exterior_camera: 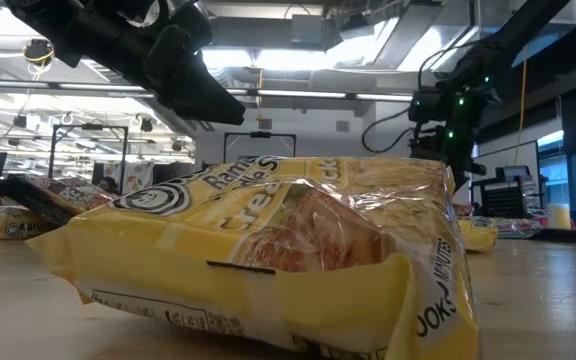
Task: Sort Maruchan noodles
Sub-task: Put the right black noodle pack into the black bin
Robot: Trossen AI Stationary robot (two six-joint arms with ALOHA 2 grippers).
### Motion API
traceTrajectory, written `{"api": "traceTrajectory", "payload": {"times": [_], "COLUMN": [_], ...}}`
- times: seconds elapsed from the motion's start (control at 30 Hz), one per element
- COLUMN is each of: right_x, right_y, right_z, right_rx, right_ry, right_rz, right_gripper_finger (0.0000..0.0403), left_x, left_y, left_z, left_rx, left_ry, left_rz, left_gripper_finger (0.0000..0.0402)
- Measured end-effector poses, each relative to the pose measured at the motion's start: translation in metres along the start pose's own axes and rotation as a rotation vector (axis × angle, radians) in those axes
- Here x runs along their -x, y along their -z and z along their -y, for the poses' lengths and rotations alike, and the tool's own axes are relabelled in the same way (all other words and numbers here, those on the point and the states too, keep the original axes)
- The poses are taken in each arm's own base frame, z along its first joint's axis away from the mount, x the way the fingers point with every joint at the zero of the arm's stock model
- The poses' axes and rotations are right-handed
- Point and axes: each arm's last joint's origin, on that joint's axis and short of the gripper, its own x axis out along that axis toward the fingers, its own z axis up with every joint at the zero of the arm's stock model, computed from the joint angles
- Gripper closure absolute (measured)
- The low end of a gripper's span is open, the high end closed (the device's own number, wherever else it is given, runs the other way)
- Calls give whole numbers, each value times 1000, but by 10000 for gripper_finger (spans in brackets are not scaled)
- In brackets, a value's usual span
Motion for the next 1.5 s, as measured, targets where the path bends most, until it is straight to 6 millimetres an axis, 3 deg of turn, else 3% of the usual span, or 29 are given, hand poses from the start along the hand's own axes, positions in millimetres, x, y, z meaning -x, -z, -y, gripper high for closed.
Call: {"api": "traceTrajectory", "payload": {"times": [0.27, 0.57, 0.73, 0.87, 1.03, 1.3, 1.5], "right_x": [30, 30, 20, 10, -3, -25, -23], "right_y": [8, 25, 37, 40, 40, 43, 50], "right_z": [-43, -81, -82, -76, -74, -78, -87], "right_rx": [131, 178, 194, 162, 147, 154, 144], "right_ry": [-75, -95, -60, 101, 131, 97, -23], "right_rz": [67, 32, 13, 101, 149, 73, 11], "right_gripper_finger": [402, 391, 320, 253, 204, 190, 214], "left_x": [0, -3, -5, -10, -19, -22, -22], "left_y": [-4, -5, -5, -10, -6, -2, -2], "left_z": [0, 1, 0, 2, 4, 4, 4], "left_rx": [10, 41, 46, 68, 95, 115, 112], "left_ry": [2, 7, -33, -34, -31, -38, -39], "left_rz": [36, 59, 80, 155, 171, 156, 153], "left_gripper_finger": [177, 177, 177, 177, 177, 177, 177]}}
